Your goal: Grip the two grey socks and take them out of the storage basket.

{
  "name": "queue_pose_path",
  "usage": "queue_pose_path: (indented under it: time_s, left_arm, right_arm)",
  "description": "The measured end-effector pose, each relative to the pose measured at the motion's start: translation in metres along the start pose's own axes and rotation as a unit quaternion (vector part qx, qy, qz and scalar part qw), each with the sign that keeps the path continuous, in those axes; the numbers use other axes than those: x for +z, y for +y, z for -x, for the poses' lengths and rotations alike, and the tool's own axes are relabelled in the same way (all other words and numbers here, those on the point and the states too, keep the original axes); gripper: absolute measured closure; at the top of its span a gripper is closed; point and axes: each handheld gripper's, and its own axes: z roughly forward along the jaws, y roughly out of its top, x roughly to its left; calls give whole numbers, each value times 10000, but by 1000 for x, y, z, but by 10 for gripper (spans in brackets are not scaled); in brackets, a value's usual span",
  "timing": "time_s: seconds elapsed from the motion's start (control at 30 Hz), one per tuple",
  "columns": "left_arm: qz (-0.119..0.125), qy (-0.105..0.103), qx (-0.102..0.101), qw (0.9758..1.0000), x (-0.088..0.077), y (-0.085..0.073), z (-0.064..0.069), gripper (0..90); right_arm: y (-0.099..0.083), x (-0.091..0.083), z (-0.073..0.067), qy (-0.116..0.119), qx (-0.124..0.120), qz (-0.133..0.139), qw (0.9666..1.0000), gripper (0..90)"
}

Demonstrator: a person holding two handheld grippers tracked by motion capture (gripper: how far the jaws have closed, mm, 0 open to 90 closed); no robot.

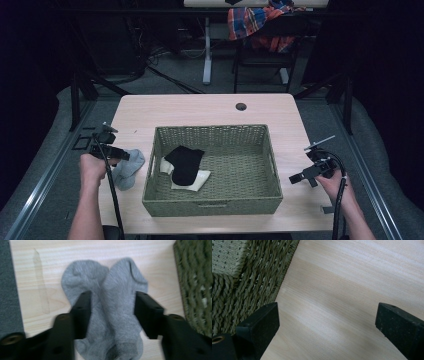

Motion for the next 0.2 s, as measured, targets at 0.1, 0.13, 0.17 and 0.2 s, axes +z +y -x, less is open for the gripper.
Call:
queue_pose_path:
  time_s: [0.1, 0.13, 0.17, 0.2]
  left_arm:
    - [506, 152, -86, 9986, -22, 1, -1, 190]
    - [664, 151, -106, 9976, -29, 1, -1, 153]
    - [664, 151, -106, 9976, -29, 1, -1, 144]
    - [777, 162, -113, 9968, -34, 1, -1, 144]
  right_arm:
    - [0, 0, 0, 1, 1, 8, 10000, 52]
    - [0, 0, 0, 2, 1, 9, 10000, 52]
    - [0, 0, 0, 2, 1, 9, 10000, 52]
    - [0, 0, 0, 4, -8, 4, 10000, 52]
